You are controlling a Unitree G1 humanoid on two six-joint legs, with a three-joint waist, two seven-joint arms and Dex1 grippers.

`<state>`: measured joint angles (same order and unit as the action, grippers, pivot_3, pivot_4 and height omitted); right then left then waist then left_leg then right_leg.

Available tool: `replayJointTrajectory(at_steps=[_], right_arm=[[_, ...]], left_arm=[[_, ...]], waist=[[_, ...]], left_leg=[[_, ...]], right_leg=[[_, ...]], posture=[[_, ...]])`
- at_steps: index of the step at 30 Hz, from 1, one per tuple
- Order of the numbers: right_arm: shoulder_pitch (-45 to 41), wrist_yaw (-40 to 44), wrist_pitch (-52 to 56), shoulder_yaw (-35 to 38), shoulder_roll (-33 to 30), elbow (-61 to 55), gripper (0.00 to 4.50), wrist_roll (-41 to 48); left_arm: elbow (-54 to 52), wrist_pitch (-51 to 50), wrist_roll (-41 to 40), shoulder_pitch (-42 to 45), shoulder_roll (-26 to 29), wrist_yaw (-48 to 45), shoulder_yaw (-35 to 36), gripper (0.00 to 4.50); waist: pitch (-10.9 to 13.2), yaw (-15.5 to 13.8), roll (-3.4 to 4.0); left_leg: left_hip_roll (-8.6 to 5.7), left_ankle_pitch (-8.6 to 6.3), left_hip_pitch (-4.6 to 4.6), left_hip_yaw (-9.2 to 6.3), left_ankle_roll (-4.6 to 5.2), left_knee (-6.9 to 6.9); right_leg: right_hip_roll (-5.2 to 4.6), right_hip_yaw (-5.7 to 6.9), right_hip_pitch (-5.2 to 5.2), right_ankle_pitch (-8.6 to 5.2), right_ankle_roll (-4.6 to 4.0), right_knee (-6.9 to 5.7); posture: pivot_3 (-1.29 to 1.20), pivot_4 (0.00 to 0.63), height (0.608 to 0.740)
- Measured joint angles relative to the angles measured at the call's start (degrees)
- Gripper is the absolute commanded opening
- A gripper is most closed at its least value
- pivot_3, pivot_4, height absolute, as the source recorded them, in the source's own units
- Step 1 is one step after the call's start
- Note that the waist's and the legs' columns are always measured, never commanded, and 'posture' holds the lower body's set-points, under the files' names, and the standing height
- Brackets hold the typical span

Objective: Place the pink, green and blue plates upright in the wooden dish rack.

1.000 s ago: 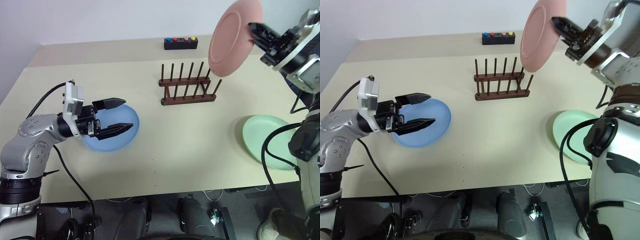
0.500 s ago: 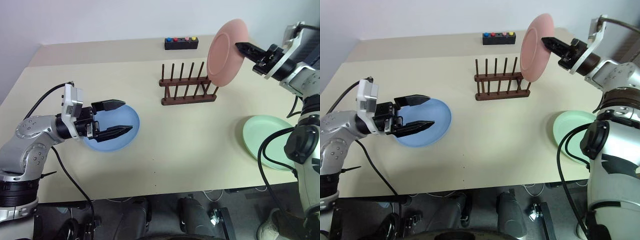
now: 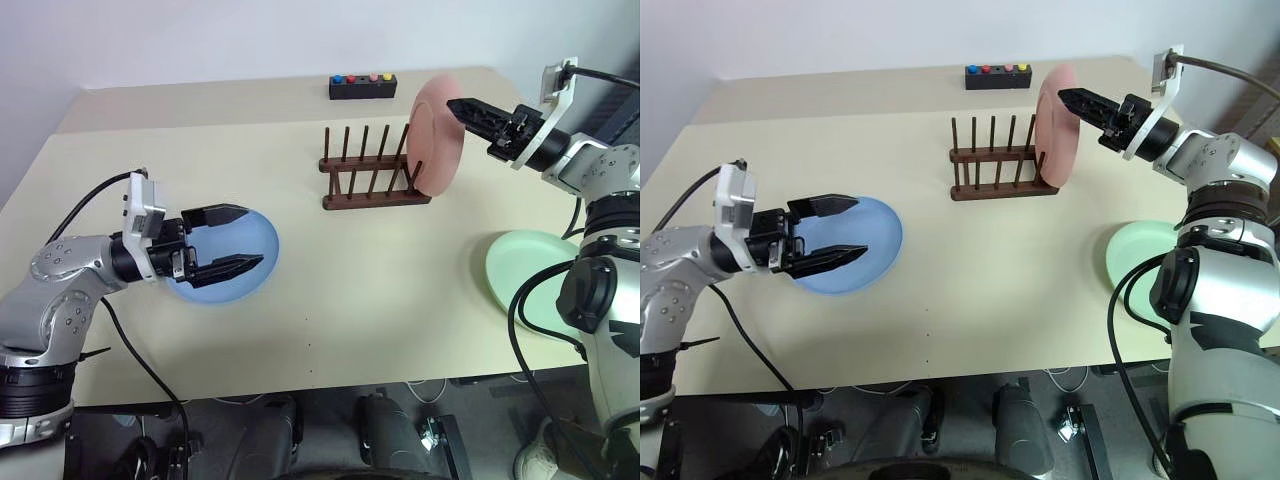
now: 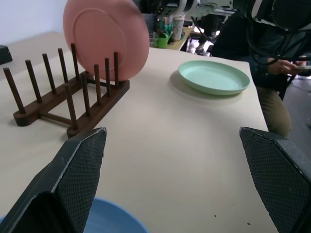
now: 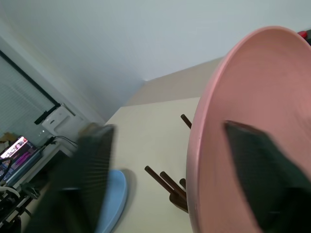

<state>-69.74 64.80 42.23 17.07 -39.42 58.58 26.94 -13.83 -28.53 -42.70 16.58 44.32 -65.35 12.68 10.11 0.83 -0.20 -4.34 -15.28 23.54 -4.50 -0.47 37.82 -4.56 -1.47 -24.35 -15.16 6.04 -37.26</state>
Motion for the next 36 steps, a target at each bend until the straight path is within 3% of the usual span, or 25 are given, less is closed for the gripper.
replayJointTrajectory(at_steps=[6,12,18,22,25,27,35,36], right_arm=[[-0.39,-4.51,-9.94,4.21,-0.37,-0.27,4.45,0.63],[4.3,-1.74,-19.17,6.2,-2.82,-7.62,4.45,1.37],[23.64,10.86,-16.07,-4.49,-13.96,-25.28,4.45,-3.28],[34.35,12.2,-13.96,-10.07,-22.22,-34.15,4.45,-8.76],[47.57,11.95,-10.91,-13.67,-28.31,-45.23,4.45,-12.71],[54.0,11.96,-9.01,-14.28,-28.57,-50.24,4.45,-12.7],[64.51,8.2,-2.57,-10.64,-33.02,-63.09,4.45,-12.77],[65.56,7.54,-1.64,-10.64,-33.03,-64.13,4.23,-12.79]], left_arm=[[-0.04,0.0,-0.01,0.0,0.02,0.29,-0.01,4.5],[-0.25,0.0,-0.04,0.0,0.01,0.36,-0.11,4.5],[-1.02,-0.37,-0.61,-0.58,0.84,-1.35,-0.28,4.5],[-1.97,-1.01,-0.96,-1.0,1.39,-3.33,-0.83,4.5],[-2.87,-2.34,-1.26,-1.91,2.69,-6.06,-3.09,4.5],[-3.36,-2.45,-1.09,-2.29,2.85,-6.96,-4.31,4.5],[-2.59,0.41,1.8,0.29,2.56,-9.0,-7.2,4.5],[-2.36,0.92,2.32,0.61,2.23,-8.94,-7.32,4.5]], waist=[[0.0,-0.04,0.0],[0.0,-0.18,0.0],[0.0,-0.06,0.02],[-0.02,-0.03,0.13],[-0.04,-0.22,0.11],[-0.05,-0.22,0.14],[-0.08,-0.45,0.21],[-0.08,-0.51,0.21]], left_leg=[[0.0,0.01,0.0,0.0,-0.01,0.0],[0.0,-0.02,0.0,0.0,0.03,0.01],[-0.01,-0.06,-0.01,0.01,0.11,0.07],[0.03,-0.07,-0.04,0.01,0.11,0.05],[0.05,-0.07,-0.04,0.0,0.12,0.06],[0.04,-0.07,-0.04,0.02,0.13,0.11],[0.04,-0.09,-0.08,-0.02,0.15,0.15],[0.04,-0.09,-0.08,-0.03,0.15,0.16]], right_leg=[[0.0,0.0,0.0,0.0,0.0,0.0],[0.0,0.01,0.03,0.0,0.0,0.01],[-0.02,0.0,0.05,0.0,0.0,-0.02],[-0.01,0.01,0.04,0.0,0.0,-0.07],[0.0,0.01,0.07,-0.01,0.0,-0.04],[-0.02,-0.01,0.1,-0.01,0.0,-0.06],[-0.04,-0.01,0.2,0.0,0.0,-0.03],[-0.05,0.0,0.22,0.0,0.0,-0.01]], posture=[[0.0,0.15,0.74],[0.0,0.15,0.74],[0.0,0.15,0.74],[0.0,0.15,0.74],[0.0,0.15,0.74],[0.0,0.15,0.74],[0.0,0.15,0.74],[0.0,0.15,0.74]])
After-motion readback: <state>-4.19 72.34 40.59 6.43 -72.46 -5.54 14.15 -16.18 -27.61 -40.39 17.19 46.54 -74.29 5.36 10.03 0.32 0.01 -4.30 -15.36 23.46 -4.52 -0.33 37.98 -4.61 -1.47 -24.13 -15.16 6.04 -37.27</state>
